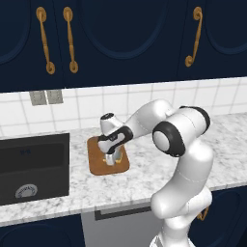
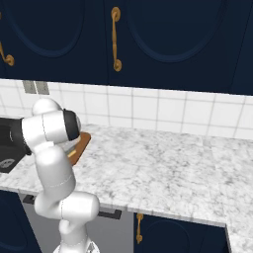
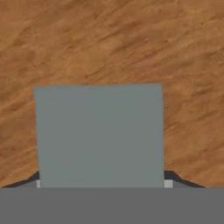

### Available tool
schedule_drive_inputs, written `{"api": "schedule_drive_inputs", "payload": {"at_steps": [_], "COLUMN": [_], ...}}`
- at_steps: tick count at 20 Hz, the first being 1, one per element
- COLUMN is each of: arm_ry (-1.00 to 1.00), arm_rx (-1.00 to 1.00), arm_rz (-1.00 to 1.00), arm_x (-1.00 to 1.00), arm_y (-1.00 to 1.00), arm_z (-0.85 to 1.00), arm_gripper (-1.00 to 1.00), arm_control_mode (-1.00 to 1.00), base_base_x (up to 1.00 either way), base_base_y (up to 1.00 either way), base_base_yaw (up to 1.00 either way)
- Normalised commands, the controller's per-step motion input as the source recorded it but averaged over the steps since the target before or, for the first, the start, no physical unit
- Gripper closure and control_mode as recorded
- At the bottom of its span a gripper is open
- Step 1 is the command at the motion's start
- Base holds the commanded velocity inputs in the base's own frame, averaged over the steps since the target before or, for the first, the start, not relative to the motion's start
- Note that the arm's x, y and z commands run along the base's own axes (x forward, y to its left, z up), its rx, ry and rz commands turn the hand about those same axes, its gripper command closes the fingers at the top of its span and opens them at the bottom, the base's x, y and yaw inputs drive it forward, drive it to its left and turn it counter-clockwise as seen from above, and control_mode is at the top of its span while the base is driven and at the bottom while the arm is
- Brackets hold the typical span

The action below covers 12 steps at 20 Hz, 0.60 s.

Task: Pick up the sponge from the counter and clean the cutting board by briefly scrubbing or pressing down on the cutting board. Once finished, release the sponge.

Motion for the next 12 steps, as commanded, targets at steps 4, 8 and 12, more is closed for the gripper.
{"api": "schedule_drive_inputs", "payload": {"at_steps": [4, 8, 12], "arm_ry": [0.00, 0.00, 0.00], "arm_rx": [-0.08, 0.00, 0.00], "arm_rz": [0.00, 0.00, 0.00], "arm_x": [0.23, 0.14, 0.00], "arm_y": [0.24, 0.58, 0.64], "arm_z": [-0.40, -0.06, 0.00], "arm_gripper": [1.00, 1.00, 1.00], "arm_control_mode": [-1.00, -1.00, -1.00], "base_base_x": [0.00, 0.00, 0.00], "base_base_y": [0.00, 0.00, 0.00], "base_base_yaw": [0.00, 0.00, 0.00]}}
